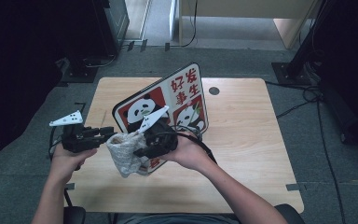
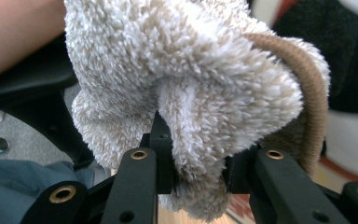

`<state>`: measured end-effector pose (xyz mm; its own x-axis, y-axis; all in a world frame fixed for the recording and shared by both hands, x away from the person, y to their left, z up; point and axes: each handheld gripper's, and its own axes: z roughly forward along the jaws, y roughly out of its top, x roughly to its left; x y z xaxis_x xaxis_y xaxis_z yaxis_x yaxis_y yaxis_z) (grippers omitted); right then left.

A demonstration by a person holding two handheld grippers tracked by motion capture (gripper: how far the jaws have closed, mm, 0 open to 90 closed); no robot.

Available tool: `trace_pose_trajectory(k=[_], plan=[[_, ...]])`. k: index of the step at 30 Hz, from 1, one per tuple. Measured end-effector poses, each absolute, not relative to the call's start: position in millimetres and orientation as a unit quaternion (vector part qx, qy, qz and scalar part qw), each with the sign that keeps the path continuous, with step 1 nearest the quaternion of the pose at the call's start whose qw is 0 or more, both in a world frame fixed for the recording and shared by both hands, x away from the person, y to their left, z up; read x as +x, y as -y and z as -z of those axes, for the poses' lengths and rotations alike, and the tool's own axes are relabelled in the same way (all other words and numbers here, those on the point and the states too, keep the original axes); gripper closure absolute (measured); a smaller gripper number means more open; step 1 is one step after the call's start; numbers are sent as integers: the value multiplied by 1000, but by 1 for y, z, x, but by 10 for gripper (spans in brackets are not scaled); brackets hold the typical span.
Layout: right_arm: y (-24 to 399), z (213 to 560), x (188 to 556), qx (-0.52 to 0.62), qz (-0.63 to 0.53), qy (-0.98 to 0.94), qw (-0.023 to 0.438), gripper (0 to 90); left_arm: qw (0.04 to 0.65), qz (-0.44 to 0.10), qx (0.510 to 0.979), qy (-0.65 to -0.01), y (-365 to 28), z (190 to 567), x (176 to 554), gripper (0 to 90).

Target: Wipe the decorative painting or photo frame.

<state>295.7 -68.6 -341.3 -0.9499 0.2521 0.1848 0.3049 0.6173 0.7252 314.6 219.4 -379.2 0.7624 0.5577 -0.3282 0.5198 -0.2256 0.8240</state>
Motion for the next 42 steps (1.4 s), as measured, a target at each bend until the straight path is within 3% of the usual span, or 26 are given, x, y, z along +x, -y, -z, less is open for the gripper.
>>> trace_pose_trajectory(k=[27,42], plan=[[19,261,312,-116,443,889,5,703,519,-32,772,-365,-237,379,305,607],[9,272,320,-128,428,894,17,702,519,-33,774,-361,-235,380,305,607]])
